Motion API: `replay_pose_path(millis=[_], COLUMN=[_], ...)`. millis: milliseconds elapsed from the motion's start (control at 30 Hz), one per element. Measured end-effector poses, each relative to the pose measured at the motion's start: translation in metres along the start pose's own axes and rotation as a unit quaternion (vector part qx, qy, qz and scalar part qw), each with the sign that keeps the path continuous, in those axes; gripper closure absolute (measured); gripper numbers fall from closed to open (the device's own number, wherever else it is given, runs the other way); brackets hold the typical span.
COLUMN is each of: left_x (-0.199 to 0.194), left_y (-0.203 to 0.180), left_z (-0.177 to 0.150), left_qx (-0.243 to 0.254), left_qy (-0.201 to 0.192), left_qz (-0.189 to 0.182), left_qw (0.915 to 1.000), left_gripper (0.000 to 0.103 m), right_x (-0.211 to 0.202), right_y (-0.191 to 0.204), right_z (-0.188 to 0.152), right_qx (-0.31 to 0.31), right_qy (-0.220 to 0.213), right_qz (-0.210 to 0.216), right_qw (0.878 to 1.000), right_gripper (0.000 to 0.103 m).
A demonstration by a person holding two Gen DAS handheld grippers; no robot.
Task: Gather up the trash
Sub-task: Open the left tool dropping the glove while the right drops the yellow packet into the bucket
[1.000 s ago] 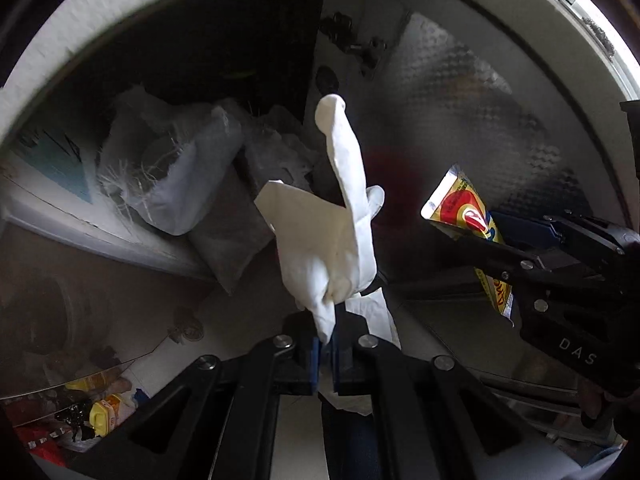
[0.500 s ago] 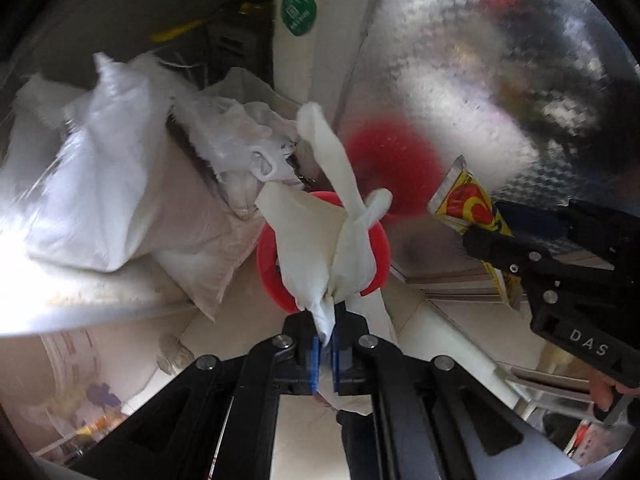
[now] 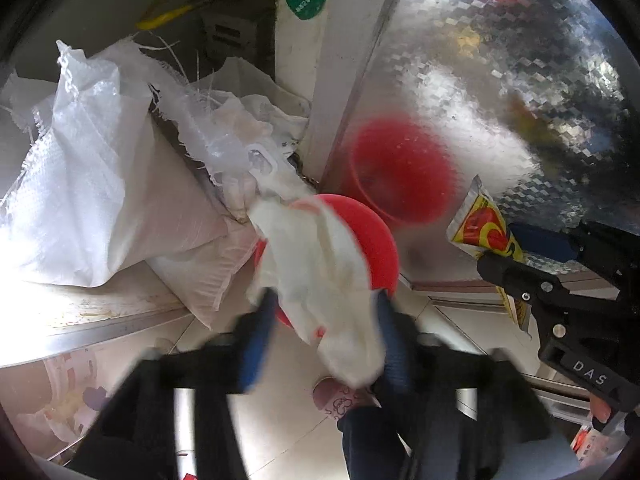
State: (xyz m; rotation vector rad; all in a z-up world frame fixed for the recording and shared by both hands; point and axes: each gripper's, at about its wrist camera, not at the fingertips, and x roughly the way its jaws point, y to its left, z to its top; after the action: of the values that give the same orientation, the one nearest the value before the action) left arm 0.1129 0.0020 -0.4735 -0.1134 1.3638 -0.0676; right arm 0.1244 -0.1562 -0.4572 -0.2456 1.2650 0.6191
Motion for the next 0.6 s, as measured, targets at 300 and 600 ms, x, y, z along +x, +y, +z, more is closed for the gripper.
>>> replay_pose_path(millis=[300, 600], left_x=[0.000, 0.002], left_y=[0.013, 0.034], left_z=[-0.002, -0.011], left_qx=[-0.008, -0.040], left_qy=[-0.001, -0.002], left_qz=[0.012, 0.020], left_qw=[0.9999, 0.9990], left_gripper=[0.032, 0.026], right_x=[0.012, 0.027], right_y=[0.002, 0.016], right_z=[0.010, 0.020], right_qx=[-0.008, -0.042], right_qy=[0.013, 0.028], right_qz=[0.011, 0.030], right_qw=[1.000, 0.998], right_gripper=[0.069, 0.068])
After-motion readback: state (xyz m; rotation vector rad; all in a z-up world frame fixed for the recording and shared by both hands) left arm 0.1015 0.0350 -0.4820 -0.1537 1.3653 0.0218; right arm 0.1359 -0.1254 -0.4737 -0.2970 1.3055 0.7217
